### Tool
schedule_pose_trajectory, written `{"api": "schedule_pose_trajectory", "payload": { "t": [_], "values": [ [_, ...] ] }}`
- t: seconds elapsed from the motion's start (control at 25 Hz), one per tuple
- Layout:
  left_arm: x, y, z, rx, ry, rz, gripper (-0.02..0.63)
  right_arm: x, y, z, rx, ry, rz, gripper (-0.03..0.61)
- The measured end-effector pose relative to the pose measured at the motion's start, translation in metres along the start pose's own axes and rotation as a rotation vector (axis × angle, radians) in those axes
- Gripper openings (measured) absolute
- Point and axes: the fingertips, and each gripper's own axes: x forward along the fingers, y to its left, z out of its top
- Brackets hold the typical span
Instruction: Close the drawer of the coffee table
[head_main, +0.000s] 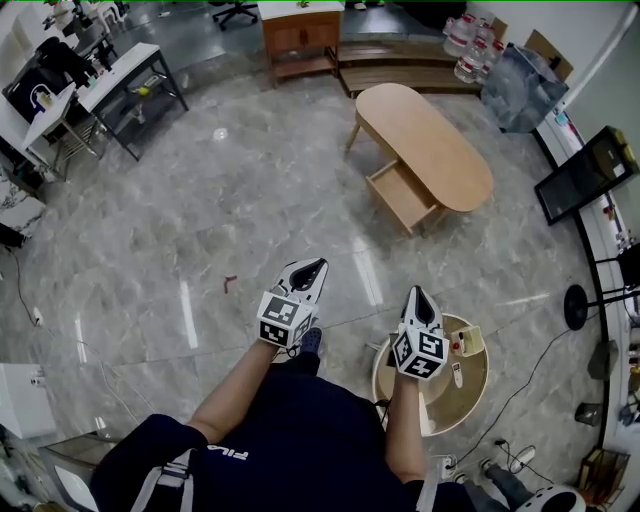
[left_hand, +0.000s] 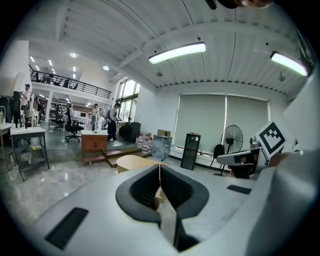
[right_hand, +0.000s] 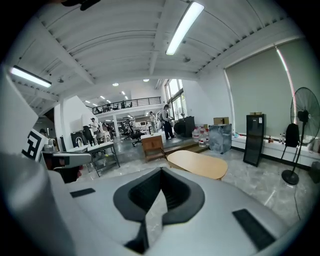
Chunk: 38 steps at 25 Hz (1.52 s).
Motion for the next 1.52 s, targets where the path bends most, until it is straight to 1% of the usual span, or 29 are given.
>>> {"api": "schedule_pose_trajectory", "payload": {
  "t": [0.2,0.4,0.72,0.88,1.16,1.36,1.52],
  "values": [
    [0.028,0.033,0.016,-0.005,-0.001,-0.032,0.031,0.038,0.003,0.016,0.036,-0.001,-0.021,0.028],
    [0.052,0.055,0.03,0.002,-0.006,-0.083,0.031,0.06,0.007,0.029,0.052,-0.007,-0.06,0.028],
    [0.088,0.065,0.035,0.003,0.009,-0.13,0.031,0.085,0.001,0.039,0.051,-0.004,-0.092,0.028],
    [0.112,0.064,0.038,0.014,0.012,-0.14,0.031,0.102,-0.016,0.042,0.054,-0.004,-0.103,0.028],
    [0.167,0.081,0.048,0.022,0.015,-0.131,0.031,0.156,-0.045,0.055,0.075,-0.008,-0.098,0.028],
    [0.226,0.089,0.059,0.011,0.027,-0.122,0.031,0.203,-0.077,0.075,0.066,-0.002,-0.085,0.028],
    [0.273,0.087,0.074,0.013,0.046,-0.124,0.031,0.236,-0.108,0.093,0.074,0.011,-0.074,0.028]
  ]
}}
